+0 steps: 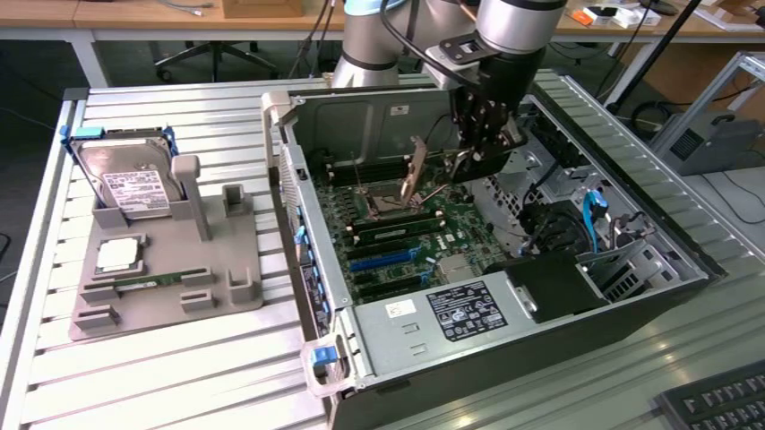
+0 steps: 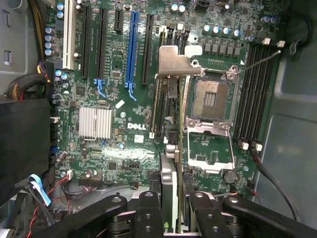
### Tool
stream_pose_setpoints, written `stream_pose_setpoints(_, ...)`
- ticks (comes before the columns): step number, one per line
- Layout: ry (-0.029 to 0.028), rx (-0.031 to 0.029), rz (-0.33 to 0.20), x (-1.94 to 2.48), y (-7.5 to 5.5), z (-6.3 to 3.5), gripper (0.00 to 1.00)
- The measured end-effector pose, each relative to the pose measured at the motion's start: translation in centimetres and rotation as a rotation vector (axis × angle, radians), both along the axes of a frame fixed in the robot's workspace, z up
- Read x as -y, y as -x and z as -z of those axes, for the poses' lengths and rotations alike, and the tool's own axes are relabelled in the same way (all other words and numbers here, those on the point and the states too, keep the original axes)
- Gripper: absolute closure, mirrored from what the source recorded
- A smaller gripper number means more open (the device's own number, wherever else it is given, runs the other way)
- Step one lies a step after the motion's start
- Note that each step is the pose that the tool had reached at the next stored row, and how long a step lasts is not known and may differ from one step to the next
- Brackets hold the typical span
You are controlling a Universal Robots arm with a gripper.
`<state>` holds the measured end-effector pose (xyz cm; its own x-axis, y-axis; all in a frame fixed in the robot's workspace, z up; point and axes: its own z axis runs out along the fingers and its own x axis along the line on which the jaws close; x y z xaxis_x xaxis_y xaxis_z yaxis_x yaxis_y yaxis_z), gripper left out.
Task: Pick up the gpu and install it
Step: 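Insert the gpu into the slot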
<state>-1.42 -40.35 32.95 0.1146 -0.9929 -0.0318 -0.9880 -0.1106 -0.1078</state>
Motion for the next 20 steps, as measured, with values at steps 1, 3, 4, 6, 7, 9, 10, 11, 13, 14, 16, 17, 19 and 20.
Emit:
stream_pose_setpoints(1, -0.0001, 0.0000, 0.000, 0.00, 0.01, 0.02, 0.73)
stream_pose_setpoints(3, 0.0000, 0.0000, 0.000, 0.00, 0.03, 0.07, 0.73)
stream_pose_setpoints(4, 0.0000, 0.0000, 0.000, 0.00, 0.04, 0.09, 0.73)
stream_pose_setpoints(6, 0.0000, 0.0000, 0.000, 0.00, 0.05, 0.13, 0.73)
stream_pose_setpoints(7, -0.0001, 0.0000, 0.000, 0.00, 0.05, 0.15, 0.73)
stream_pose_setpoints(9, 0.0000, 0.0000, 0.000, 0.00, 0.06, 0.18, 0.73)
stream_pose_setpoints(10, -0.0001, 0.0000, 0.000, 0.00, 0.06, 0.20, 0.73)
stream_pose_setpoints(11, 0.0000, 0.0000, 0.000, 0.00, 0.07, 0.21, 0.73)
stream_pose_setpoints(13, 0.0000, 0.0000, 0.000, 0.00, 0.08, 0.24, 0.73)
stream_pose_setpoints(14, 0.0000, 0.0000, 0.000, 0.00, 0.08, 0.25, 0.73)
stream_pose_setpoints(16, 0.0000, 0.0000, 0.000, 0.00, 0.09, 0.29, 0.73)
stream_pose_setpoints(17, -0.0001, 0.0000, 0.000, 0.00, 0.10, 0.32, 0.73)
stream_pose_setpoints(19, -0.0001, 0.0000, 0.000, 0.00, 0.11, 0.35, 0.73)
stream_pose_setpoints(20, 0.0000, 0.0000, 0.000, 0.00, 0.11, 0.37, 0.73)
